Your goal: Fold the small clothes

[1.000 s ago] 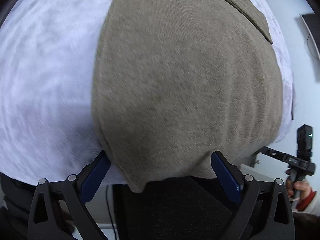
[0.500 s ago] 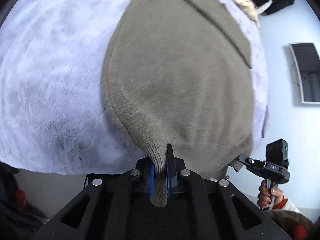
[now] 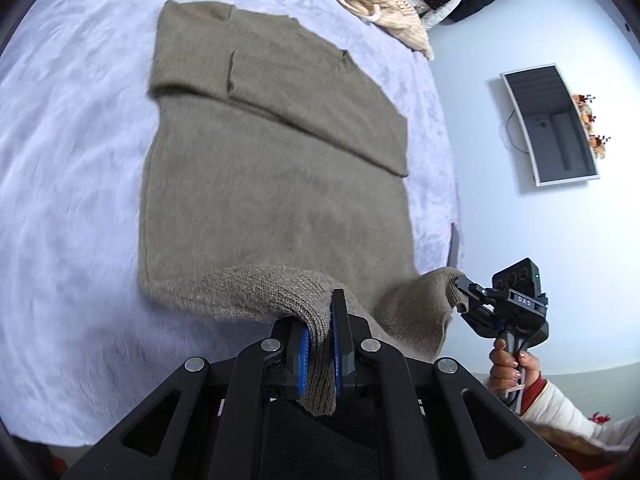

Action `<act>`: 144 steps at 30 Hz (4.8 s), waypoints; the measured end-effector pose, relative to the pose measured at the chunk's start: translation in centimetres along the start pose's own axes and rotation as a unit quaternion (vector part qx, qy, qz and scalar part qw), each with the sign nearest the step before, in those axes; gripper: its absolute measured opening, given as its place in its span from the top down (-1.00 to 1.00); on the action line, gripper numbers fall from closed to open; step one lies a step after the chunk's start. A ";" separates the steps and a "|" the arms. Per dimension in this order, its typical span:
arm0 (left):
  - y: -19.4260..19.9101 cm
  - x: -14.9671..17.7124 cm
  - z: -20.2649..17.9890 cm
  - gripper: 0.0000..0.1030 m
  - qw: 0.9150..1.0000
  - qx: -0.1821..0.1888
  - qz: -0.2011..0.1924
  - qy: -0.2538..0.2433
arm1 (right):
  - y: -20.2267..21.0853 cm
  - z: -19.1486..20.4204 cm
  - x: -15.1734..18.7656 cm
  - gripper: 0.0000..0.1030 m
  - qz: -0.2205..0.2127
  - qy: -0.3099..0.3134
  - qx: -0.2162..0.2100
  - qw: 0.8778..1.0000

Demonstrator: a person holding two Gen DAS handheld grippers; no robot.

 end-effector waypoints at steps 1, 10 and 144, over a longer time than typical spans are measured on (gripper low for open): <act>0.4 -0.8 0.0 0.81 1.000 0.002 0.001 -0.008 | 0.1 0.6 -0.4 0.86 -0.014 -0.004 -0.005 1.000; 2.4 -7.8 -1.5 0.81 0.999 -0.007 -0.031 -0.021 | -0.2 5.5 -6.9 0.86 -0.059 -0.009 -0.052 0.997; 2.7 -0.5 17.5 -0.97 0.939 -0.279 -0.095 0.175 | -27.6 14.5 2.2 0.11 0.271 0.289 0.289 0.871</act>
Point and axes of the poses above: each gripper's, at about its wrist camera, not at the fingertips, and y roughly against the way its jaws point, z to its left, x to its underside, the point moved 3 cm from there along -y, roughly the way its jaws point, and after that the axes turned 3 degrees about y, right-handed, at the moved point
